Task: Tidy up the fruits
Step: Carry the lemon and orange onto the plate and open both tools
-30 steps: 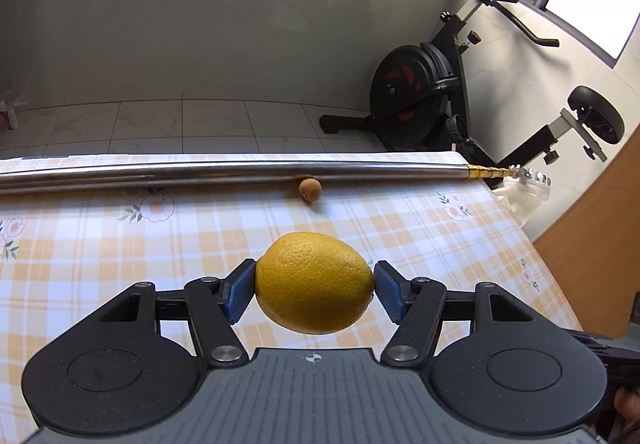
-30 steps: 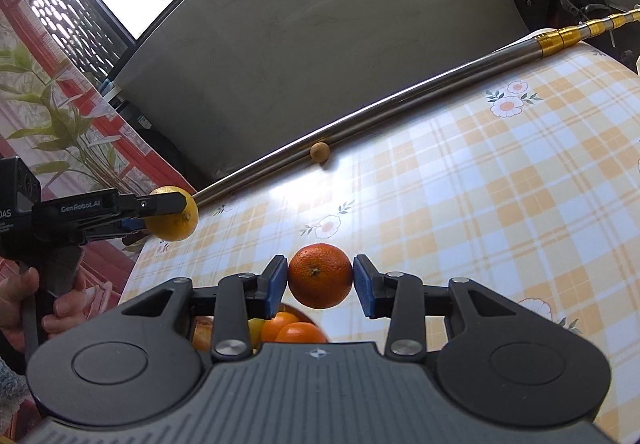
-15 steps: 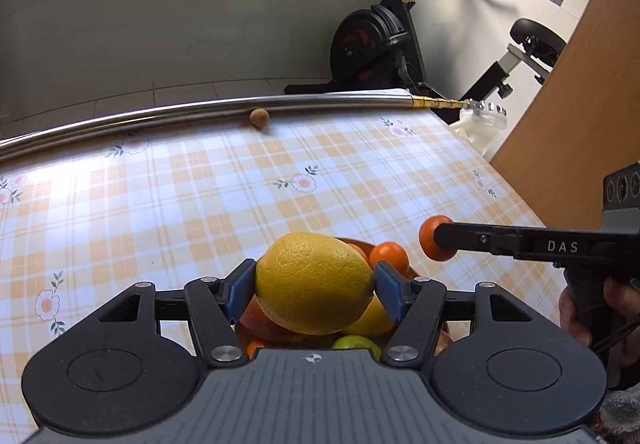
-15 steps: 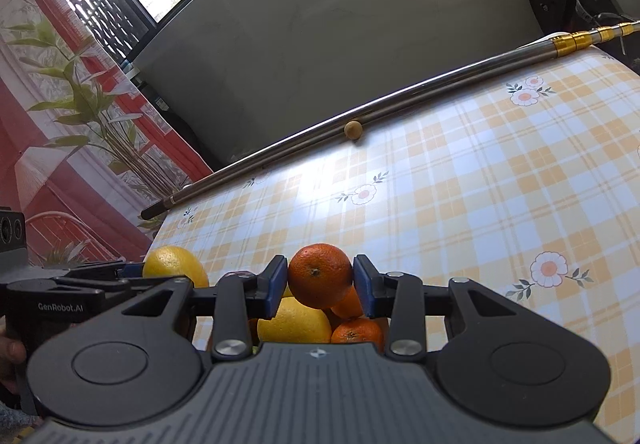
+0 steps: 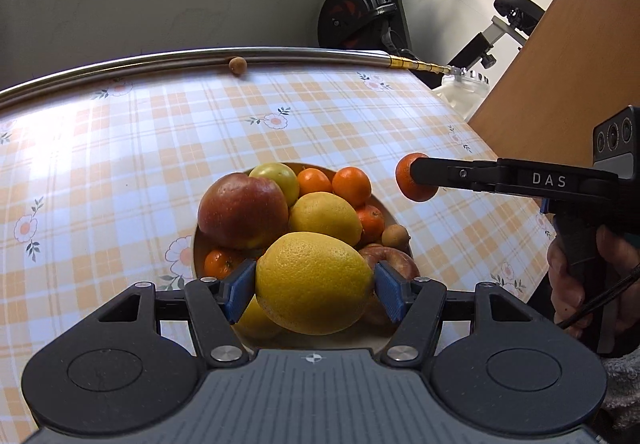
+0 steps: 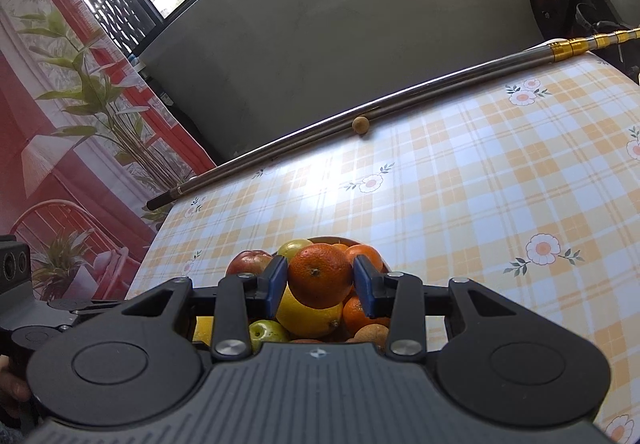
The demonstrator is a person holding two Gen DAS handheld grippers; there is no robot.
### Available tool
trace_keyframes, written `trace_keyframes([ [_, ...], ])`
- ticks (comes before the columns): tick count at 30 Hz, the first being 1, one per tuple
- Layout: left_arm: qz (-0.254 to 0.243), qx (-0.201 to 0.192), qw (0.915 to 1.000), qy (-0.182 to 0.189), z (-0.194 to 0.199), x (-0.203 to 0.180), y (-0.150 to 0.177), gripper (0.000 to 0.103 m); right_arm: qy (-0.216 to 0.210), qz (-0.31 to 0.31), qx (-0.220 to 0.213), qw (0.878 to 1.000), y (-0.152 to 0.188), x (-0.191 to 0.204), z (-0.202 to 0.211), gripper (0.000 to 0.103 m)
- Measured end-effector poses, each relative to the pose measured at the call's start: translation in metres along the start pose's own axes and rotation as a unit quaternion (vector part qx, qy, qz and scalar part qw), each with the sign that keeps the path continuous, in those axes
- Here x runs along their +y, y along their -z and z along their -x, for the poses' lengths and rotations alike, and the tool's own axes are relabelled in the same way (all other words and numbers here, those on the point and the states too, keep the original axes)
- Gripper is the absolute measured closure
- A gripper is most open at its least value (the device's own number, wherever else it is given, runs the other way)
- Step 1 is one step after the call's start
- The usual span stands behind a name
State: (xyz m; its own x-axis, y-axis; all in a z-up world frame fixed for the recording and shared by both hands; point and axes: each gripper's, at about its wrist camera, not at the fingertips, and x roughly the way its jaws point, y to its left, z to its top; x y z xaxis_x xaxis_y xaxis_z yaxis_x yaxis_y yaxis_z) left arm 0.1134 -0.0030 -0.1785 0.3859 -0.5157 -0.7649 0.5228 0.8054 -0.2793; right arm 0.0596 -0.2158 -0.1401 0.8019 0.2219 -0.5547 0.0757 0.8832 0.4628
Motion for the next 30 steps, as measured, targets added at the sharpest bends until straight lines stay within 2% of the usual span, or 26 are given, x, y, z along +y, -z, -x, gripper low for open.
trace_keyframes([
  [5,0.006,-0.002,1.0,-0.006,0.008,0.0,0.007,0.037,-0.003,0.004,0.002,1.0,0.008,0.005,0.003,0.064],
  [12,0.002,0.031,0.9994,-0.015,-0.023,-0.007,0.019,0.036,-0.005,-0.005,0.002,1.0,0.014,0.002,0.006,0.064],
  [16,-0.01,0.025,0.9993,-0.025,-0.027,-0.015,0.019,0.036,-0.001,-0.007,0.002,1.0,0.014,-0.001,0.007,0.064],
  [18,-0.005,0.023,0.9996,-0.014,-0.026,-0.015,0.018,0.047,-0.002,-0.008,0.003,1.0,0.015,-0.002,0.006,0.064],
  [19,0.003,0.027,0.9996,-0.003,-0.026,-0.014,0.018,0.048,-0.001,-0.006,0.003,1.0,0.016,-0.001,0.006,0.064],
  [24,-0.004,0.022,0.9997,-0.013,-0.03,-0.016,0.02,0.049,0.003,0.001,0.007,1.0,0.019,0.0,0.004,0.064],
  [30,0.026,0.011,0.9996,-0.01,-0.025,-0.011,0.017,0.047,0.004,0.004,0.016,1.0,0.021,-0.001,0.0,0.064],
])
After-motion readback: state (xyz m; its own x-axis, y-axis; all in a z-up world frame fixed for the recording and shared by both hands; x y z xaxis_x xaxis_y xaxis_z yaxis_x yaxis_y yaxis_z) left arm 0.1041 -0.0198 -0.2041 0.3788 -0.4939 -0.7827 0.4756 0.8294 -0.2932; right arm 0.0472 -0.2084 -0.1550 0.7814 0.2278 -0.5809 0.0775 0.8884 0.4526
